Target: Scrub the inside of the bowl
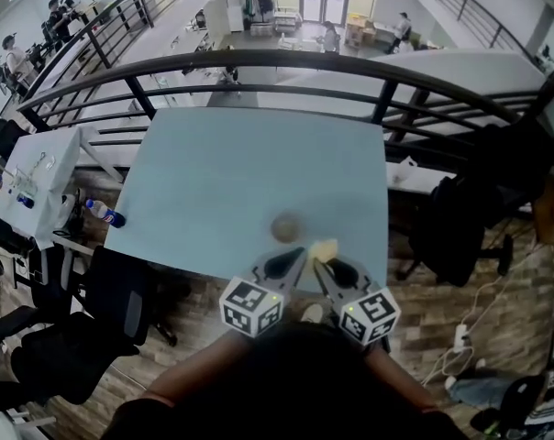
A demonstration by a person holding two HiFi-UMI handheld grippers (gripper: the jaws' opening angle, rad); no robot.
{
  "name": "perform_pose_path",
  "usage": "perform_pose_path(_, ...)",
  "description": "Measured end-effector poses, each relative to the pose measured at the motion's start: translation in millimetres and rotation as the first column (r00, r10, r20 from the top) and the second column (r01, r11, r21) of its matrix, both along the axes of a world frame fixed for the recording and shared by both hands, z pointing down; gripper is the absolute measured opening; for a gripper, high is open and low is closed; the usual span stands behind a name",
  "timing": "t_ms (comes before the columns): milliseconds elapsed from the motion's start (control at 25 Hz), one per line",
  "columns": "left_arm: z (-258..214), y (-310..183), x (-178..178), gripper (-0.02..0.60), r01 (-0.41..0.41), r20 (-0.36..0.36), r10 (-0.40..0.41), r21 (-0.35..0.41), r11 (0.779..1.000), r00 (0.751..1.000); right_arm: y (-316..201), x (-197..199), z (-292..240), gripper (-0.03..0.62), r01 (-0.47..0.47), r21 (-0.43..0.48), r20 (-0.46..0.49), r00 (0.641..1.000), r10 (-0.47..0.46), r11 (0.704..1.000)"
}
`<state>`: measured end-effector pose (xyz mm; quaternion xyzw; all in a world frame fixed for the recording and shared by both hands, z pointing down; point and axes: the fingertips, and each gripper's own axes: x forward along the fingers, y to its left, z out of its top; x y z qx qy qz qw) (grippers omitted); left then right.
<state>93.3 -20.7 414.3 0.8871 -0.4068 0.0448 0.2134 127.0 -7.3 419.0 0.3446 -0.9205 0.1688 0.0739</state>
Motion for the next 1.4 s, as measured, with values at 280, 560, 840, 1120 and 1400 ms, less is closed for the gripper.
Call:
perform_pose_path(280,-4,-45,45,-0.003,0.016,-0.009,-0.016,0.005,1.0,1.0,-42,50,-3,0.066,-0.004,0.006,-0.001,1.0,0.004,1.0)
perform_pose_path(560,-4,-70,51,-0.003,-0.001,-0.038,0.0,-0.007,1.0,0.999,-68,53,-1,0.066,-0.006,-0.004,0.01,1.0,0.006,1.0)
perform_pose_path(840,-7,-93,27,-0.003,-0.03,0.001,0.03,0.018,0.999,1.0,-91,34,-1,0.066,-0.051,-0.008,0.011,0.999,0.051,0.999)
perform_pose_path(1120,-1,-112,-11,-0.002,-0.086,0.014,0.086,0.0,0.996,0.996,-105,-8,3,0.066,-0.102,-0.021,0.007,0.995,0.102,0.995)
perform_pose_path(1400,5,-126,-49,-0.002,-0.135,0.016,0.135,-0.013,0.991,0.991,-118,-44,7,0.066,-0.154,-0.029,-0.001,0.988,0.154,0.988)
